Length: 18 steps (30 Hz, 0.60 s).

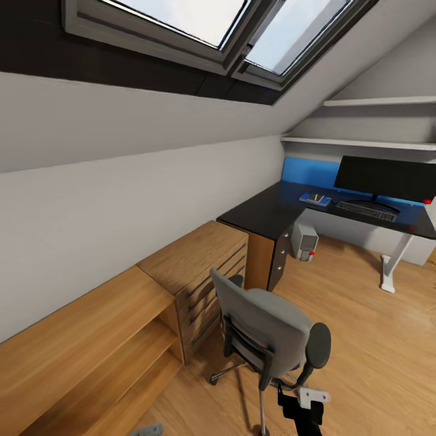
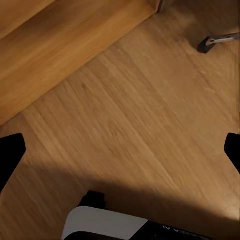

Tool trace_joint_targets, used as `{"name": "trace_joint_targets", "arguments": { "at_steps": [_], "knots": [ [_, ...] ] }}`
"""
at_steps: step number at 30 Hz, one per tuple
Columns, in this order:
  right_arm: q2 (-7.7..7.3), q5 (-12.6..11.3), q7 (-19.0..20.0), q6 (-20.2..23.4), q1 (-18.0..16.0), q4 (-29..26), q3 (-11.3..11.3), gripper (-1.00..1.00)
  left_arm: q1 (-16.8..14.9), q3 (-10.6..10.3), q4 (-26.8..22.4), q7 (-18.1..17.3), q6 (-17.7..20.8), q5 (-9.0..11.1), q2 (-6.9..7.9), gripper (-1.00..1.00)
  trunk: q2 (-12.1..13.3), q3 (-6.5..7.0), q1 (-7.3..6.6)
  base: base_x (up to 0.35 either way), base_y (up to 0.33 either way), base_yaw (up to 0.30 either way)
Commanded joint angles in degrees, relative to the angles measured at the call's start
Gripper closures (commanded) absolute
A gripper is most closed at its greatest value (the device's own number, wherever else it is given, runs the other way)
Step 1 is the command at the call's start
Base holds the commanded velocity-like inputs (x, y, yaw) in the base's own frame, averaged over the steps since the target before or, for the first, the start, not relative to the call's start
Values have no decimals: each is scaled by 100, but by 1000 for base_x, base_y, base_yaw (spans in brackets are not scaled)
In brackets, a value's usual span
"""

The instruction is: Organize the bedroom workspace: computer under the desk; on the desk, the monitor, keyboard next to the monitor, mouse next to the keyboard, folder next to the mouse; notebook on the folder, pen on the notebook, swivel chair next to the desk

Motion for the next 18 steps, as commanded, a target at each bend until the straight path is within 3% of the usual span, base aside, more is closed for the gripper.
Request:
{"name": "trace_joint_targets", "arguments": {
  "at_steps": [1, 18],
  "knots": [
    [4, 5, -50, -6, -7, 9, 45, -100, -2, -49, -2, 29, -11, 29, 0, -100, -9, -10, 2, 0, 78, -300],
    [4, 5, -50, -6, -9, 6, 47, -100, -4, -49, 0, 29, -11, 29, 0, -100, -9, -10, 2, 0, 53, -299]
  ]
}}
